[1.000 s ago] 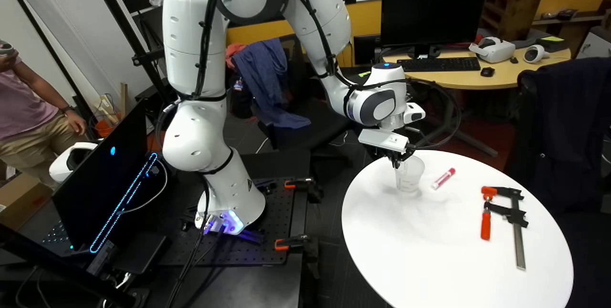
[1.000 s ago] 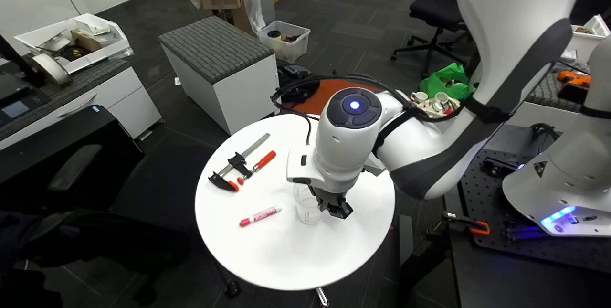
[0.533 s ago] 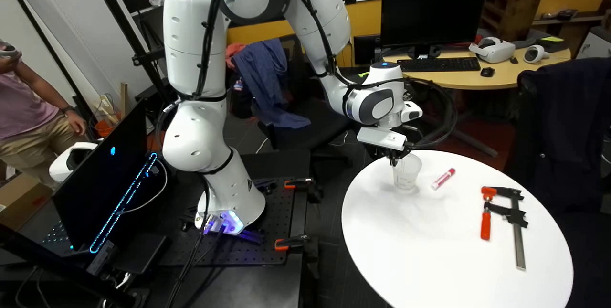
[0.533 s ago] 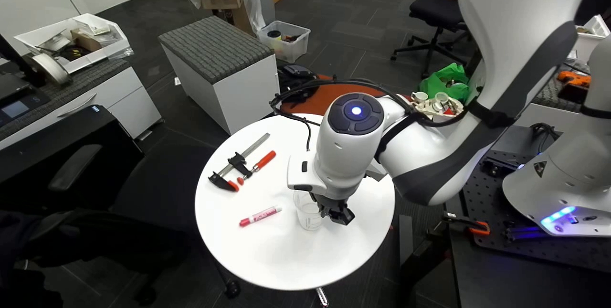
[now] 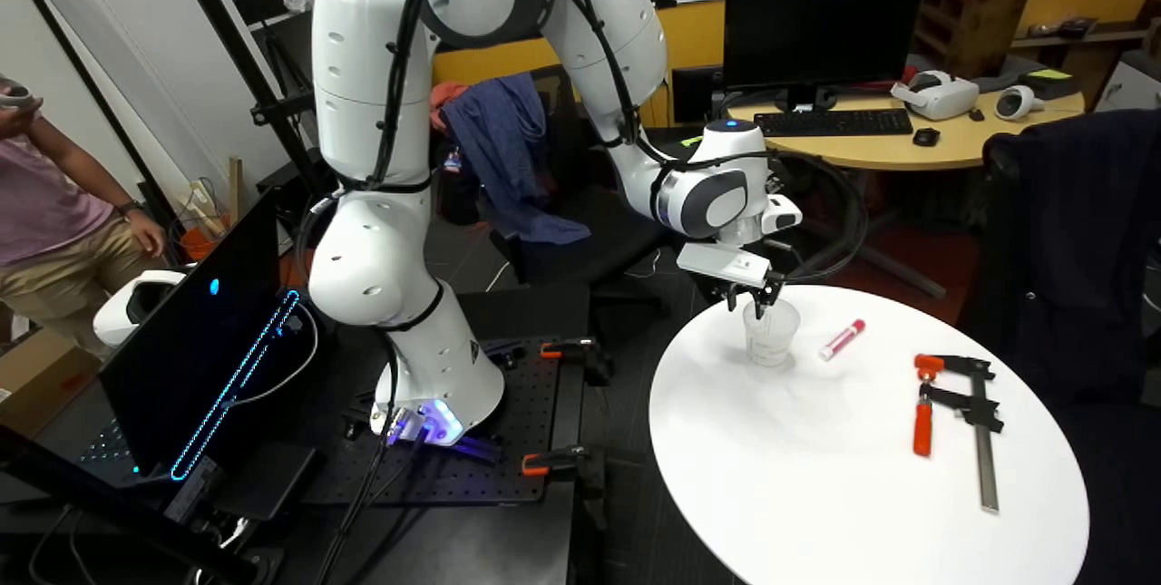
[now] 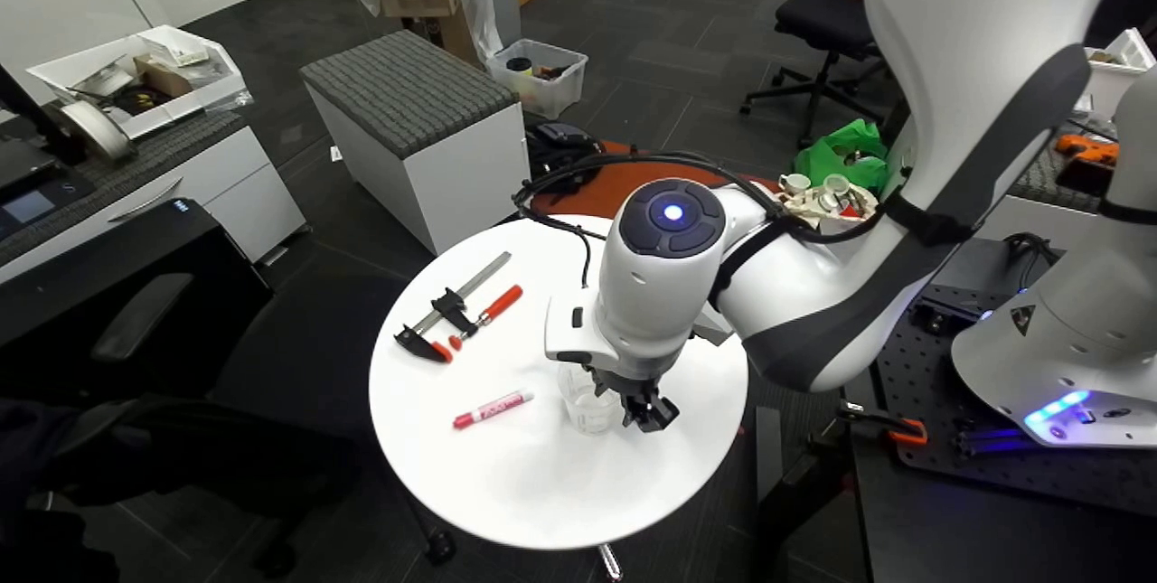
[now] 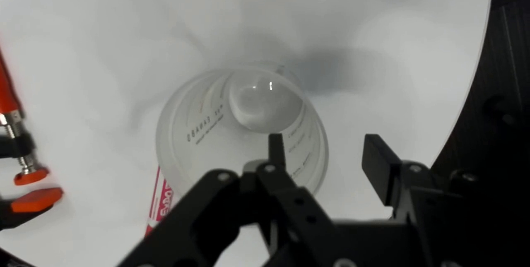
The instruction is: Move the clear cup to the left
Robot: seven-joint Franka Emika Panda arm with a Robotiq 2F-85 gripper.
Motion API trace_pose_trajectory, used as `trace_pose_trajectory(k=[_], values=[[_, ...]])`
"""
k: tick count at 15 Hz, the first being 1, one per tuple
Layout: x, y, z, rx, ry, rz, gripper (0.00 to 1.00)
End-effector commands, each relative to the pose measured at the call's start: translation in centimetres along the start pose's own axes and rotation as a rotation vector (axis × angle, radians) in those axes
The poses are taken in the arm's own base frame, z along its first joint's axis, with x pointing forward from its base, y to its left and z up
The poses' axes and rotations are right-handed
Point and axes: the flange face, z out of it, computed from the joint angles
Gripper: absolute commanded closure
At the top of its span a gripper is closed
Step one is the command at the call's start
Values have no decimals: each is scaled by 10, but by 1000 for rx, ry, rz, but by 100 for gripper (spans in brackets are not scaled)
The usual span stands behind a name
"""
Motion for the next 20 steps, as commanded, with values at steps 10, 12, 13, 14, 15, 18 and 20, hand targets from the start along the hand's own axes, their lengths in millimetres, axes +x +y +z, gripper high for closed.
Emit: trace_pose_trajectory(k=[10, 12, 13, 14, 15, 18, 20], values=[[-33, 15, -41, -25, 57, 115, 0], [-45, 25, -53, -30, 103, 183, 0], [-52, 32, -59, -35, 134, 233, 0], [-58, 38, -64, -36, 156, 269, 0], [-63, 46, -71, -41, 185, 315, 0], [-74, 72, -88, -62, 253, 440, 0], [-78, 90, -101, -74, 292, 511, 0]])
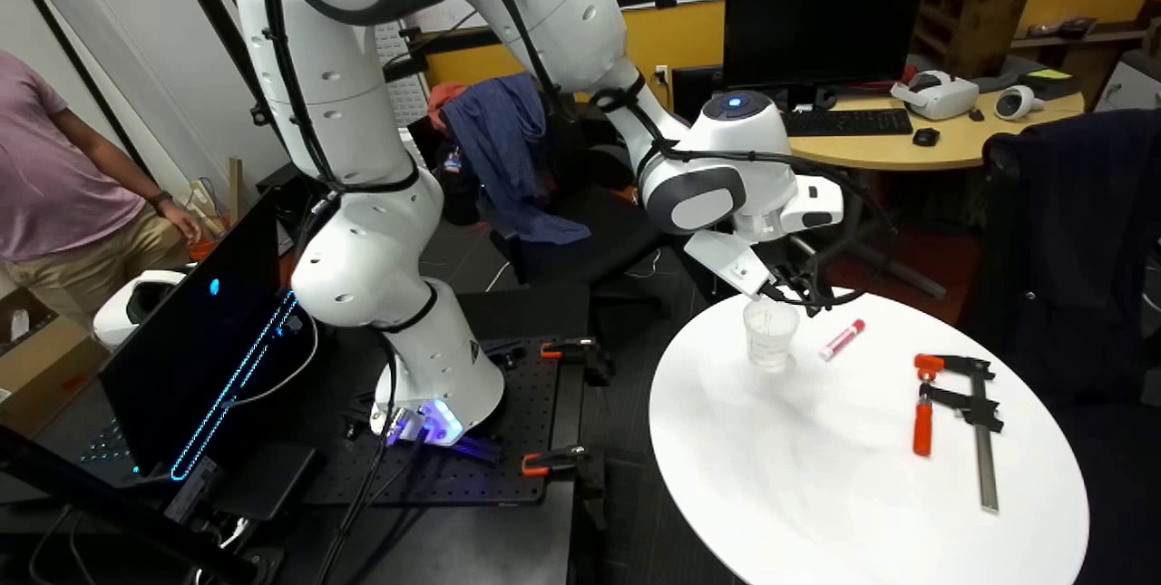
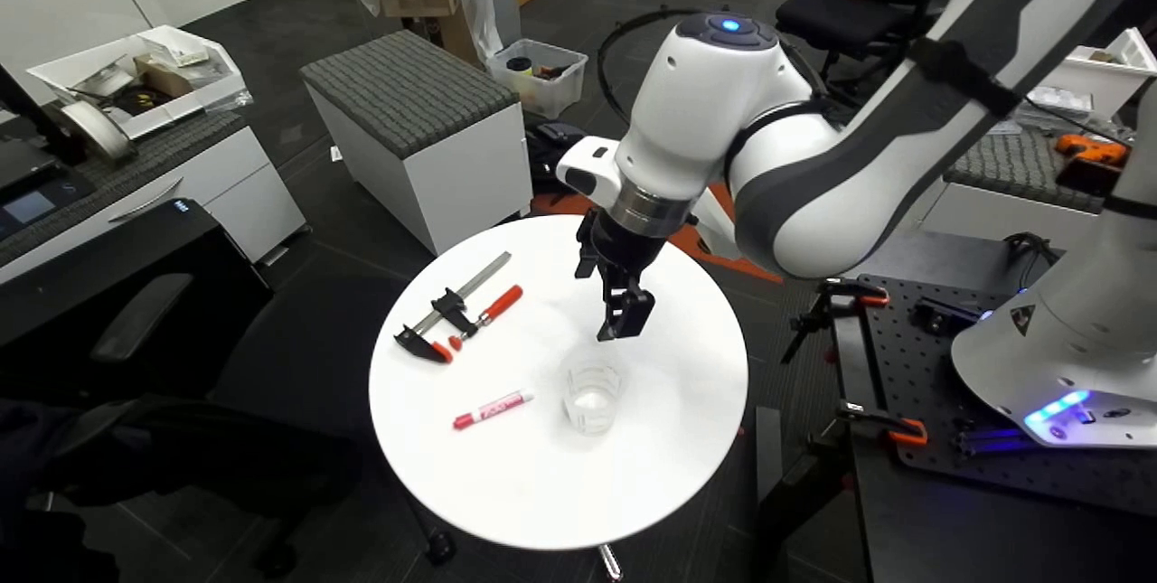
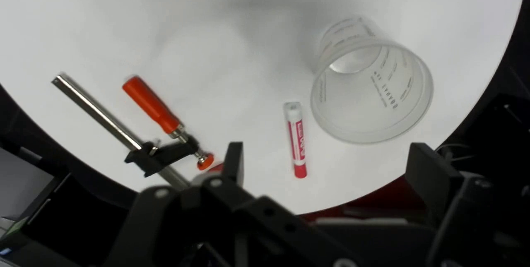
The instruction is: Move the clear cup to the left
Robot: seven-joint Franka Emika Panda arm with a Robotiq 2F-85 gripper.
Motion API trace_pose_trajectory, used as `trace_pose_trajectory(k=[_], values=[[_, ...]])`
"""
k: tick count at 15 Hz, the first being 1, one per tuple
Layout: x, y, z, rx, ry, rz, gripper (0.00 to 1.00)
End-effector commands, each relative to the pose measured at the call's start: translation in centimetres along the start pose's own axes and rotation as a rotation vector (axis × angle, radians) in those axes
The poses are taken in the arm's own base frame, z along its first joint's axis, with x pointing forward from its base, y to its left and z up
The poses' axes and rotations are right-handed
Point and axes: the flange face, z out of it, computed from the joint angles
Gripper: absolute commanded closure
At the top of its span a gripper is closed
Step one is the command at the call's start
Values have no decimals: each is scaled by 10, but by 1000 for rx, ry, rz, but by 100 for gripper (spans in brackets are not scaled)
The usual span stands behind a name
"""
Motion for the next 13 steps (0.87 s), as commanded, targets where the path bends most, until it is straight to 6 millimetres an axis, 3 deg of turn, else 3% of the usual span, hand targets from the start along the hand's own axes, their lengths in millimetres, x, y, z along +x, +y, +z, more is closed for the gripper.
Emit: trace_pose_trajectory(k=[1, 4, 5, 13], values=[[9, 25, -26, -28, 80, 102, 0], [23, 43, -41, -36, 114, 153, 0], [15, 35, -29, -30, 83, 138, 0], [22, 43, -35, -38, 105, 154, 0]])
